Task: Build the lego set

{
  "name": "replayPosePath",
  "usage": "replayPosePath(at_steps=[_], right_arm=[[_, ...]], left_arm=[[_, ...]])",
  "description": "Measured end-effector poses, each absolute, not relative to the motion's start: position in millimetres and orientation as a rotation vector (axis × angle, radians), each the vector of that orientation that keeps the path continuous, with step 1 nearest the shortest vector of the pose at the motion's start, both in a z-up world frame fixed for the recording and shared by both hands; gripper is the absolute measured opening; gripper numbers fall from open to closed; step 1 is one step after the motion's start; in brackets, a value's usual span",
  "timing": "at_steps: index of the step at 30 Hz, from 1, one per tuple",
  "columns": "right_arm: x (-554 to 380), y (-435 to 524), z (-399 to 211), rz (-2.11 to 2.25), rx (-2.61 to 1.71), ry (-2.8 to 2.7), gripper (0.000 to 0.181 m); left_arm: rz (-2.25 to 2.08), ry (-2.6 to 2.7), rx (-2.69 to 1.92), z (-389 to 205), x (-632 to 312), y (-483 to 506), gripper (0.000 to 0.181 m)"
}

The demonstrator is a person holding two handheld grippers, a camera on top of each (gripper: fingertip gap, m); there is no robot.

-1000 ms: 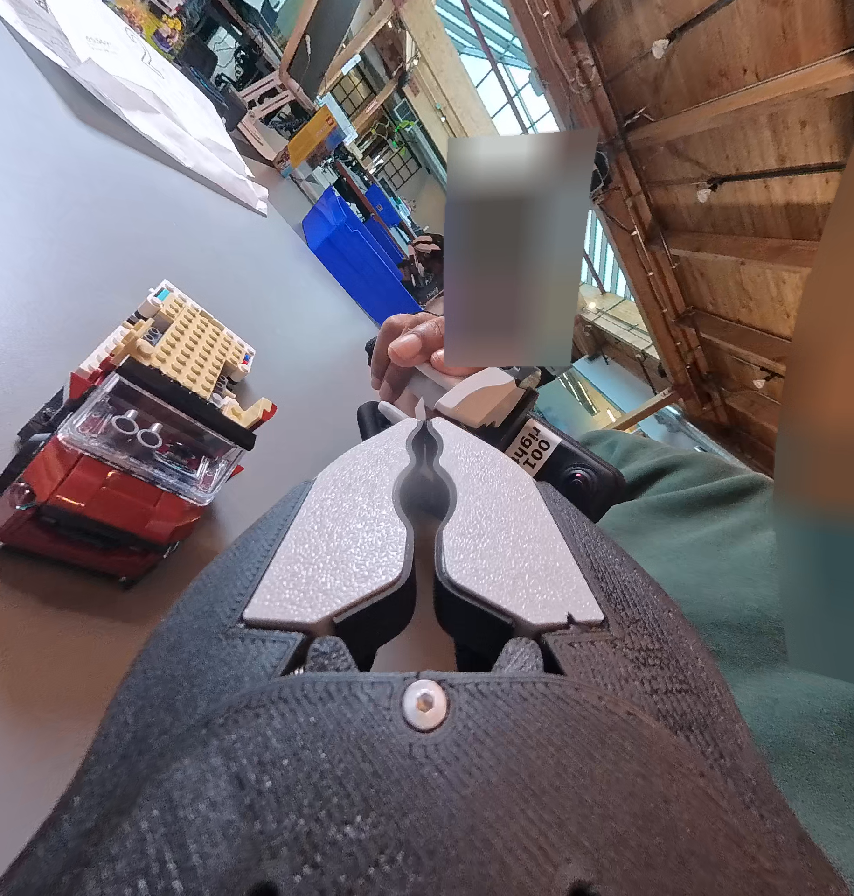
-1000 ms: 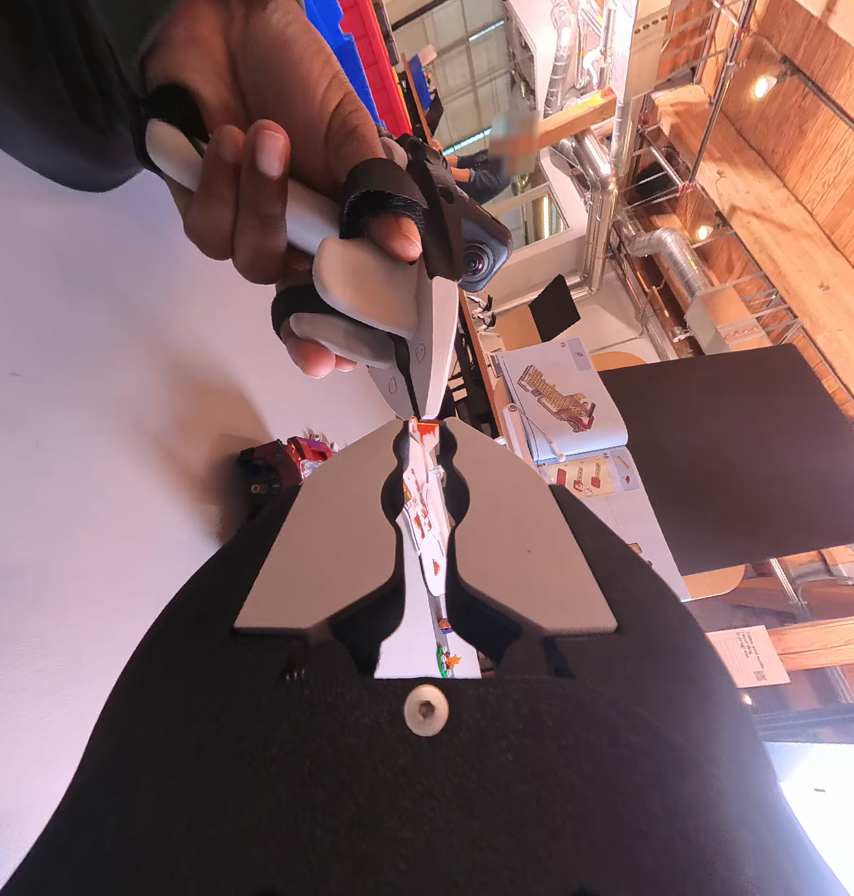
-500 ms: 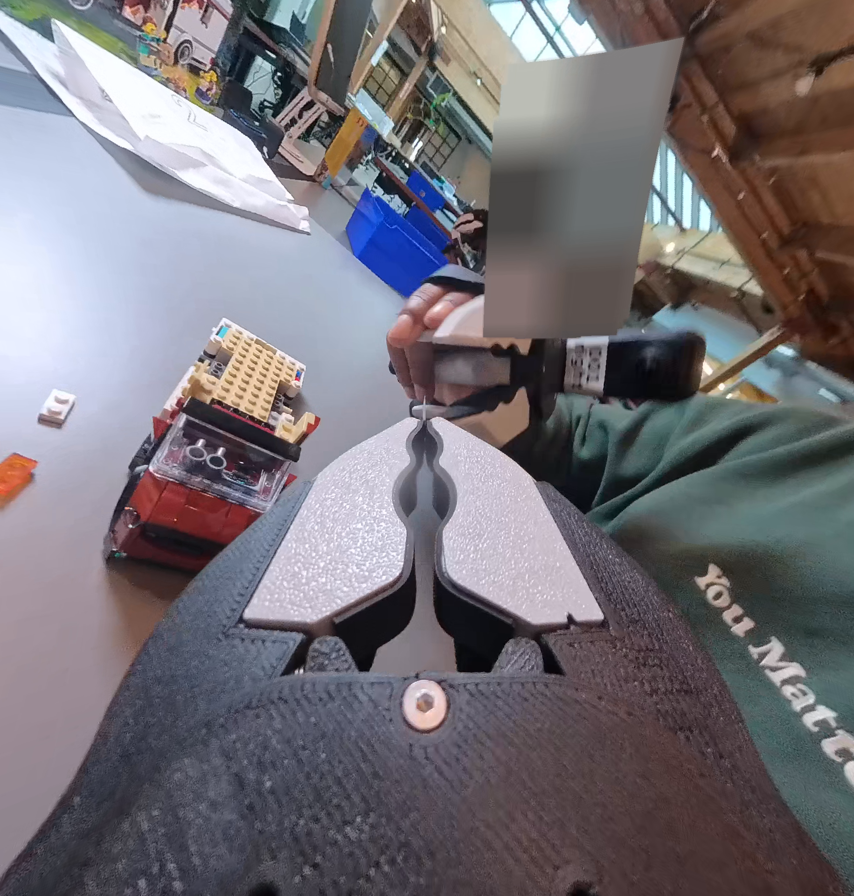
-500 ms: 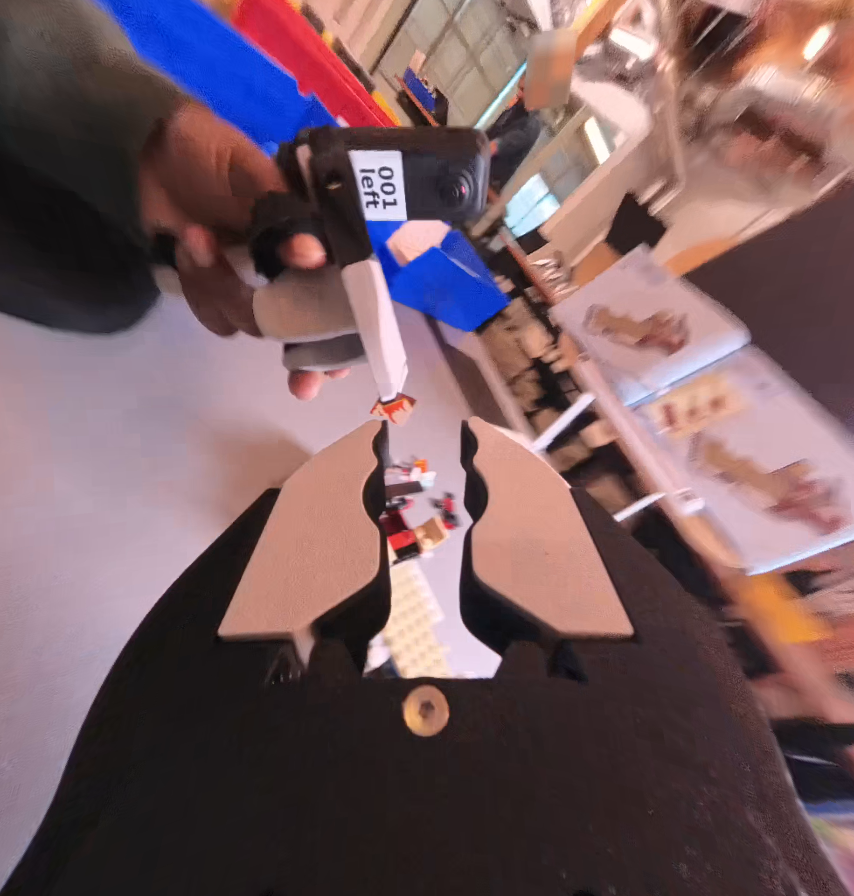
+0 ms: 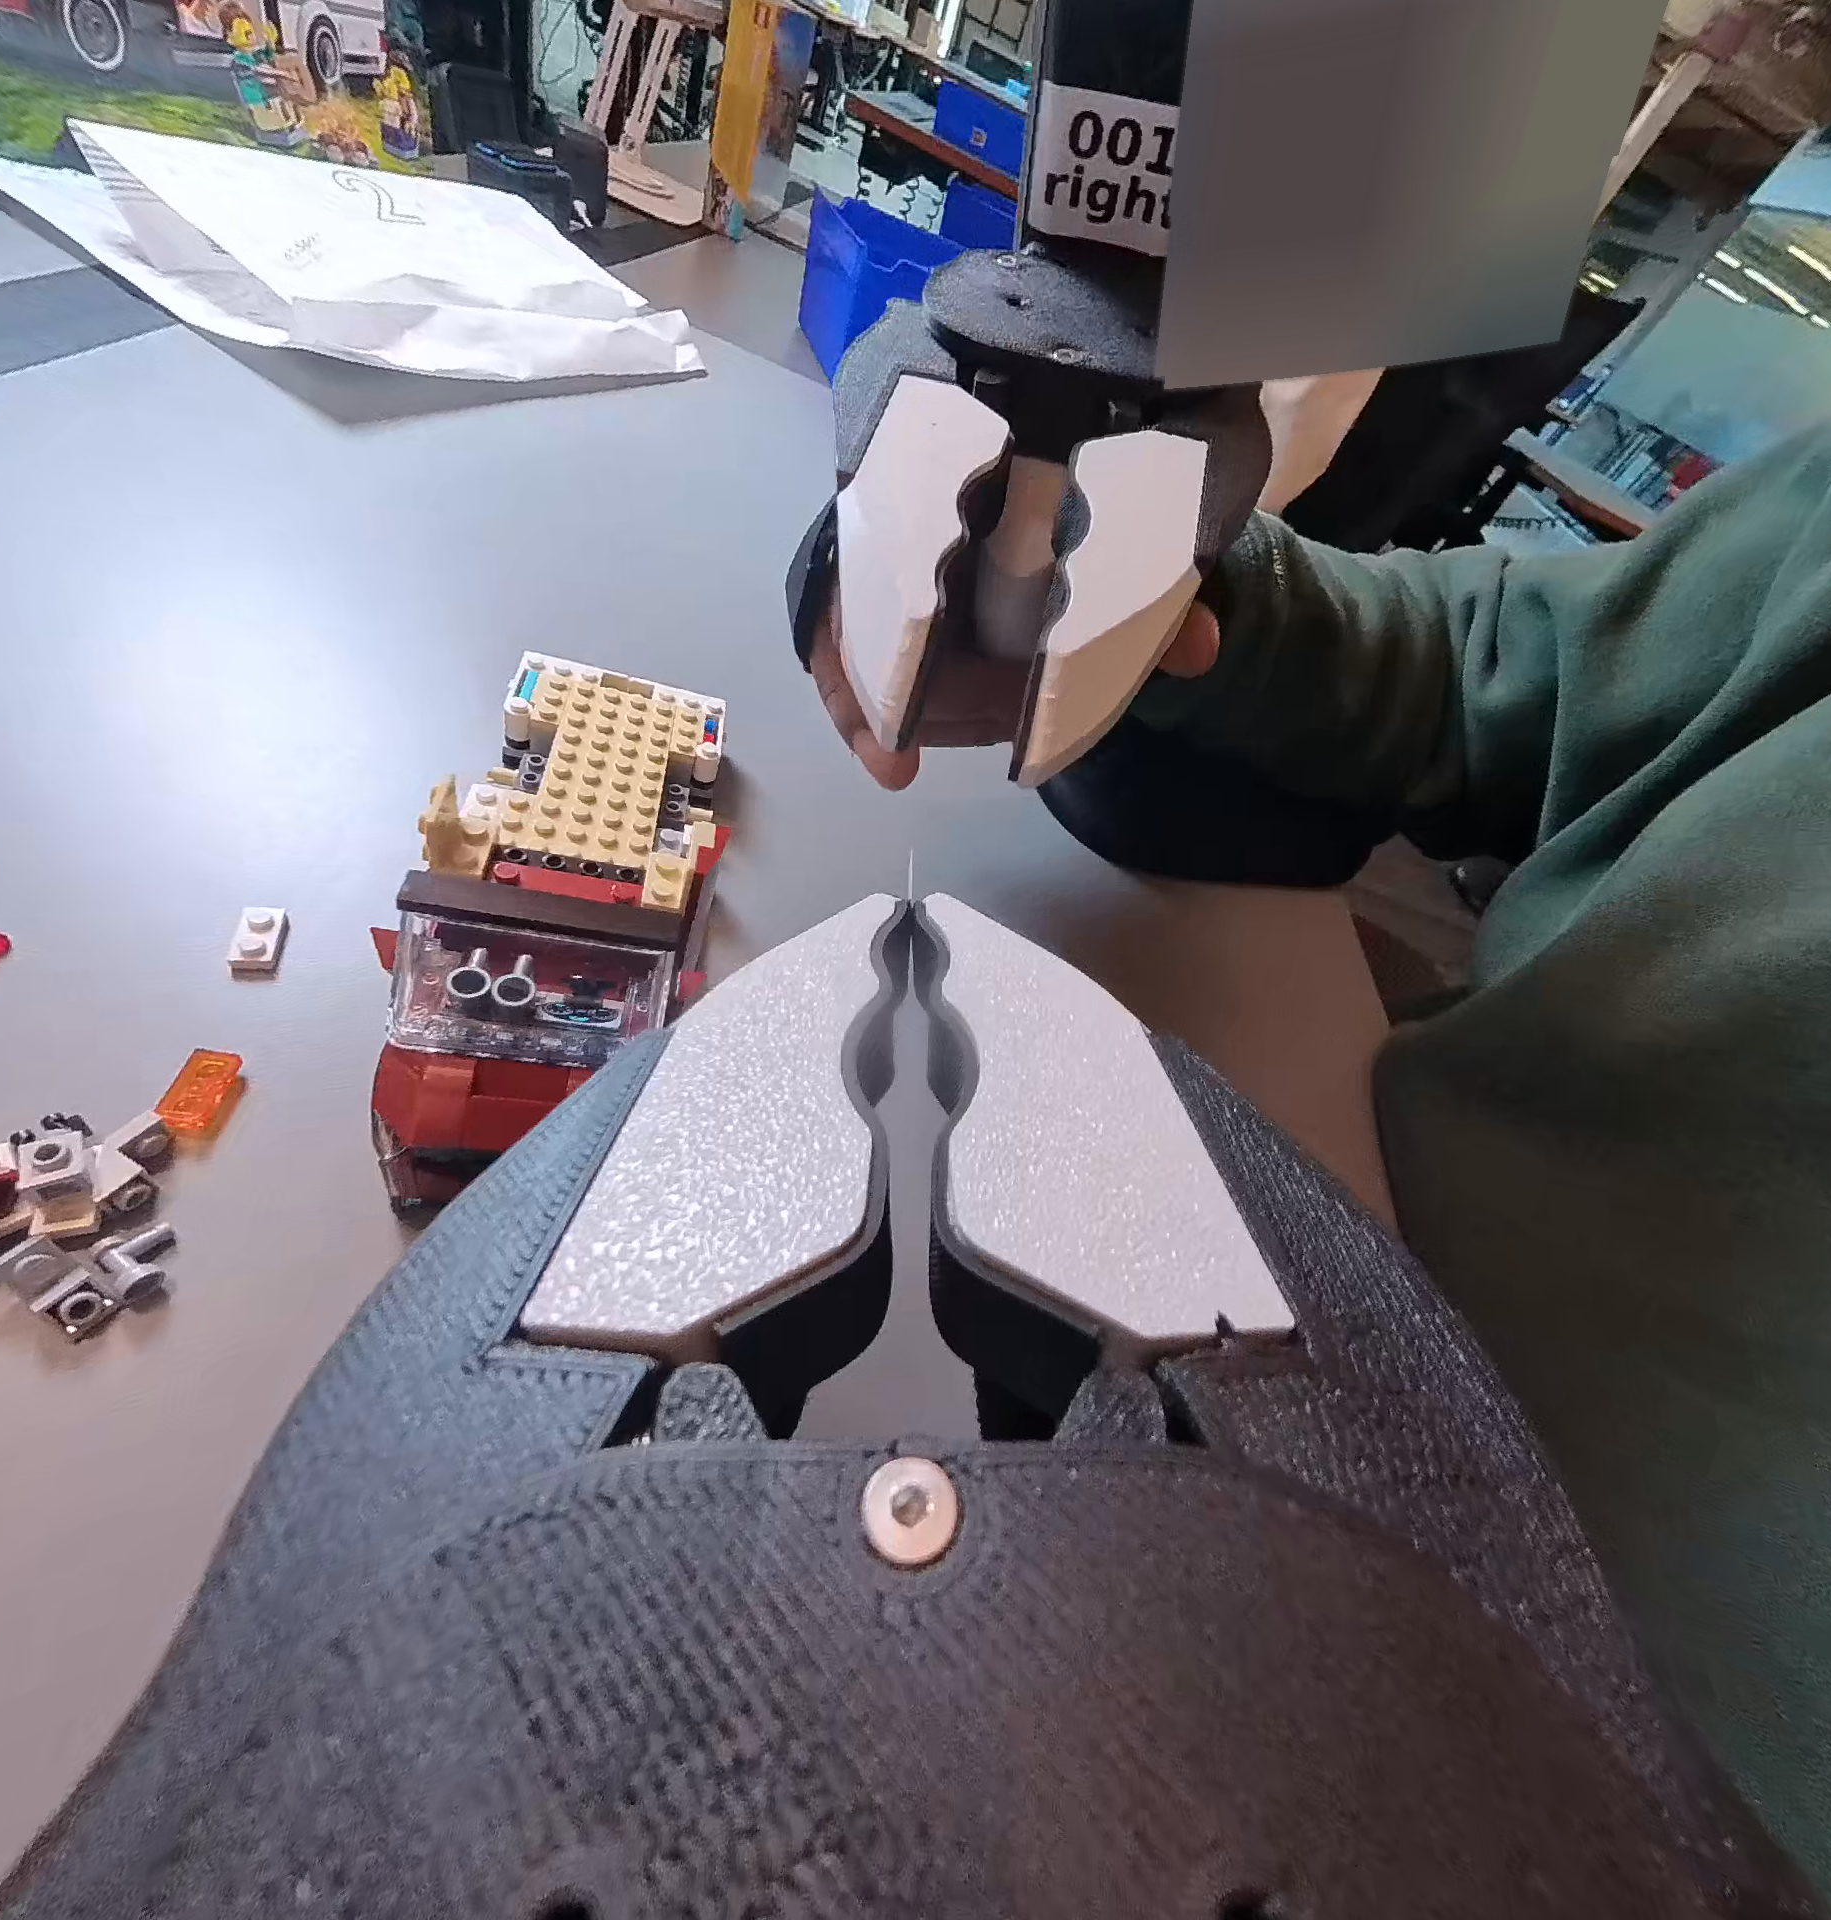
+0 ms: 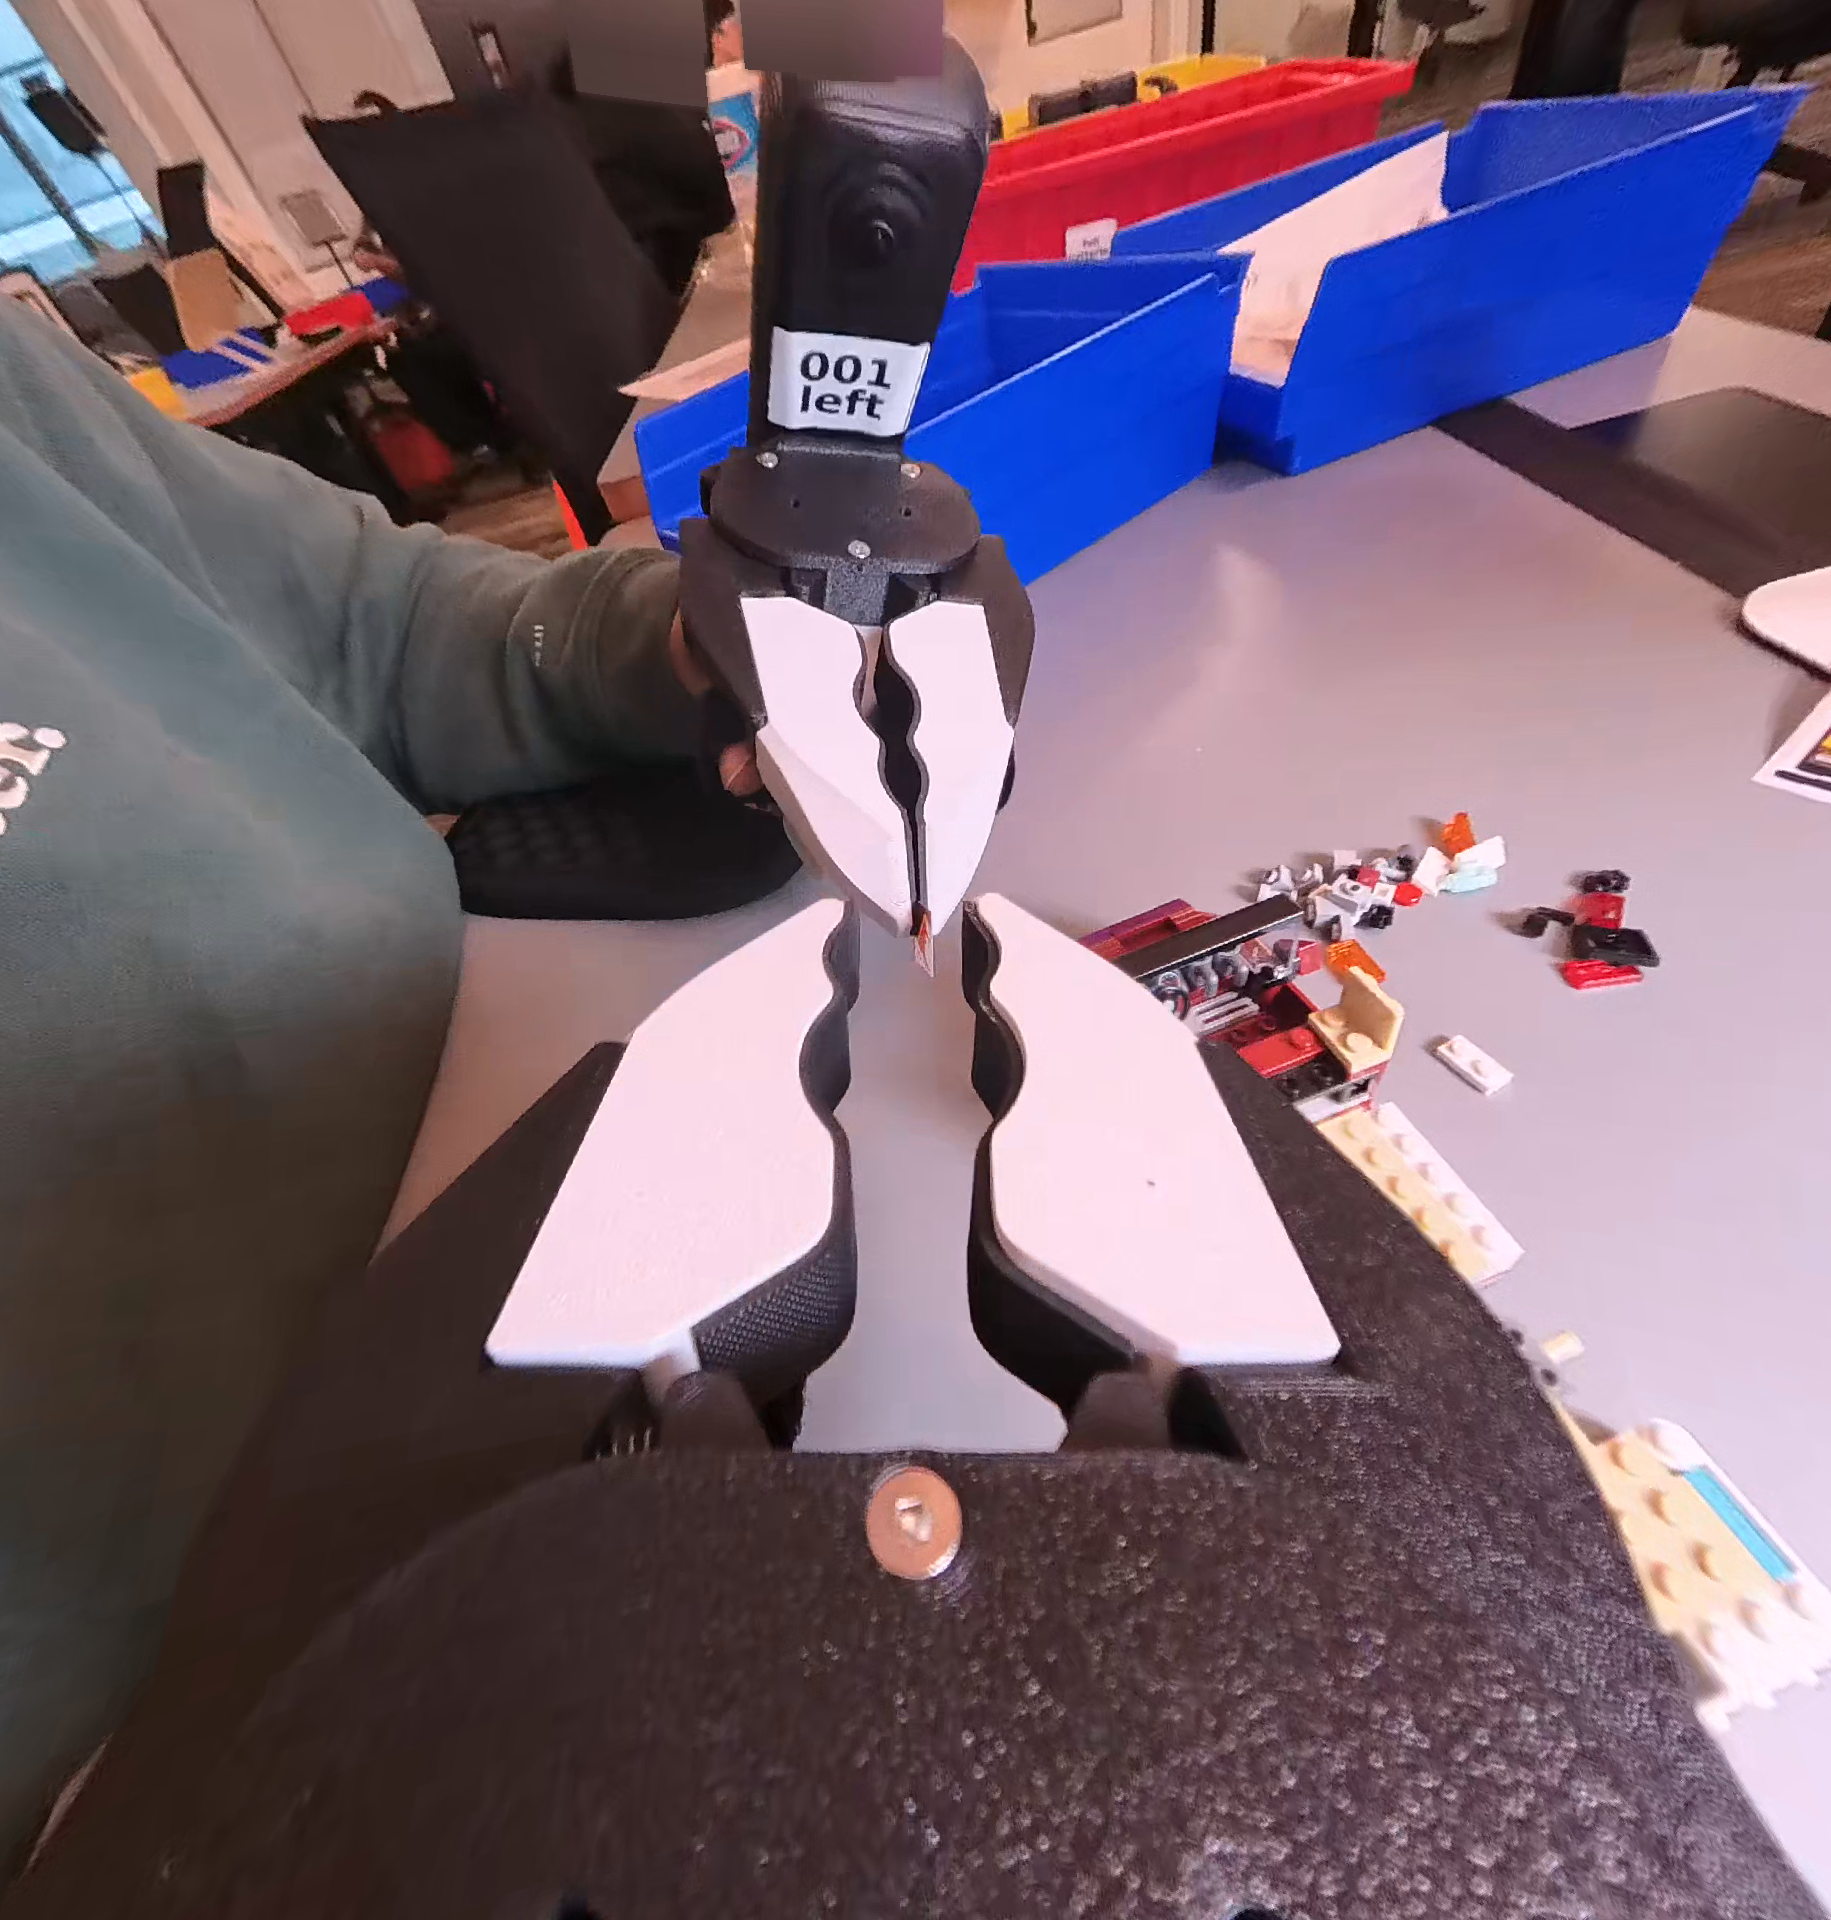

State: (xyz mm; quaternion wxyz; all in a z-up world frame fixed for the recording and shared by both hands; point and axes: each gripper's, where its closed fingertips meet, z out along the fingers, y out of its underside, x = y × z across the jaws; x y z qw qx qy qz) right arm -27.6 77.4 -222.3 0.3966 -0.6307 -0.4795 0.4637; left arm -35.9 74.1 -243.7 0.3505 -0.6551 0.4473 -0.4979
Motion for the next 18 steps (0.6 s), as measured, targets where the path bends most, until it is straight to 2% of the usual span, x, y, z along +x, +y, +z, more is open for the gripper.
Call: replayPosePath(at_steps=[12, 18], right_arm=[[-32, 76, -235, 1.182, -1.64, -1.236, 0.017], [-32, 75, -227, 1.258, -1.634, -1.192, 0.017]], left_arm=[[-1.296, 1.168, -1.667, -244, -34, 70, 0.0], [-1.446, 1.059, -1.637, -228, -37, 72, 0.0]])
